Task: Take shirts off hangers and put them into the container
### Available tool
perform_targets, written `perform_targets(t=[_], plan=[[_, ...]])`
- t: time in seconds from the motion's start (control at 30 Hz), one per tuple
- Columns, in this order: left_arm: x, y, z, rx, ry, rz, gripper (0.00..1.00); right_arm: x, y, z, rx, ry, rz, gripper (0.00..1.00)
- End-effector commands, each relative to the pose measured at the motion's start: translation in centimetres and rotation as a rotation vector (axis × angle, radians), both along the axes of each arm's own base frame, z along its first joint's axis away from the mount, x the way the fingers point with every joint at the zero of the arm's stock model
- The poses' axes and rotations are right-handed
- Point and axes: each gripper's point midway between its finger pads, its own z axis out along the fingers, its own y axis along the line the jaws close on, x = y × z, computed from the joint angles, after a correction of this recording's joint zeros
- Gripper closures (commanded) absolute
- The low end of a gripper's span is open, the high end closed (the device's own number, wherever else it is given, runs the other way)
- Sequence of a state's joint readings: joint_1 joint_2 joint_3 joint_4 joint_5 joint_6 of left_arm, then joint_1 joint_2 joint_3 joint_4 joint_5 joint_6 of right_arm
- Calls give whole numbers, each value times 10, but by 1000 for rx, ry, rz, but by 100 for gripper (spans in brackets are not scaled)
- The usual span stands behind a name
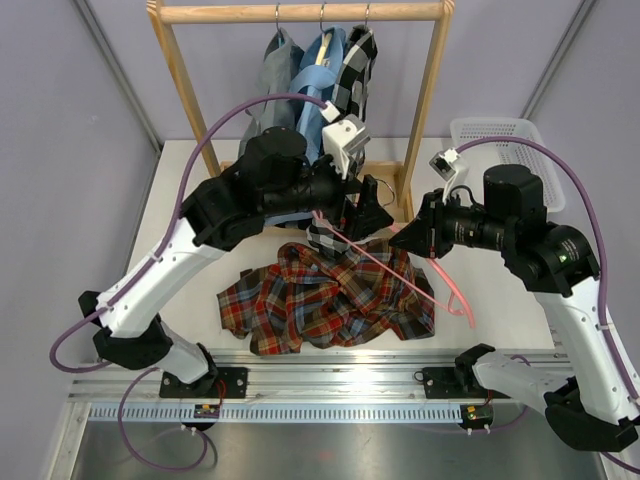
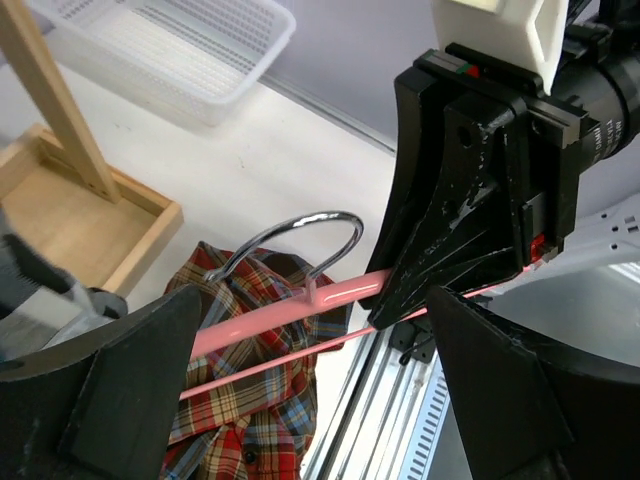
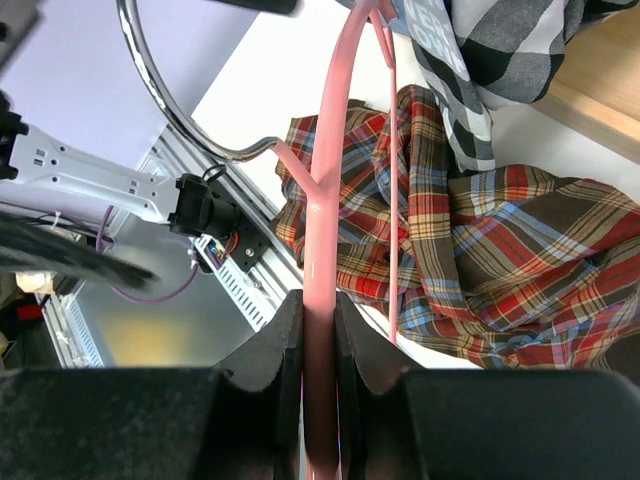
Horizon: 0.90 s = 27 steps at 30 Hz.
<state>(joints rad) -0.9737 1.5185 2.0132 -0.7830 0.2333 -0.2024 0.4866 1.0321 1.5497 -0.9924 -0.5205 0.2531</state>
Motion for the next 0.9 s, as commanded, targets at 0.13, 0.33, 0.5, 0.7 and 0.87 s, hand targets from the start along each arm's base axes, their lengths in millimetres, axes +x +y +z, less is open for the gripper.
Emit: perform_targets(t=[0.13,0.33,0.5,0.7,0.87], plan=[[-12,69,69,-193,-118,203,1,2,-23,21,-21,-124,-121,100],[-40,157,88,-318,-150,358,1,-8,-65,39,-61,-200,-304,100],[-59,196,88,-369,-130,401,1,-26,-81,51,-43,-237,-337,100],[-62,201,69,-338,-91,413,1,-53,-86,74,30,-313,-294,100],[-62,201,66,-338,-83,417,1,-64,-98,91,84,-392,-336,100]])
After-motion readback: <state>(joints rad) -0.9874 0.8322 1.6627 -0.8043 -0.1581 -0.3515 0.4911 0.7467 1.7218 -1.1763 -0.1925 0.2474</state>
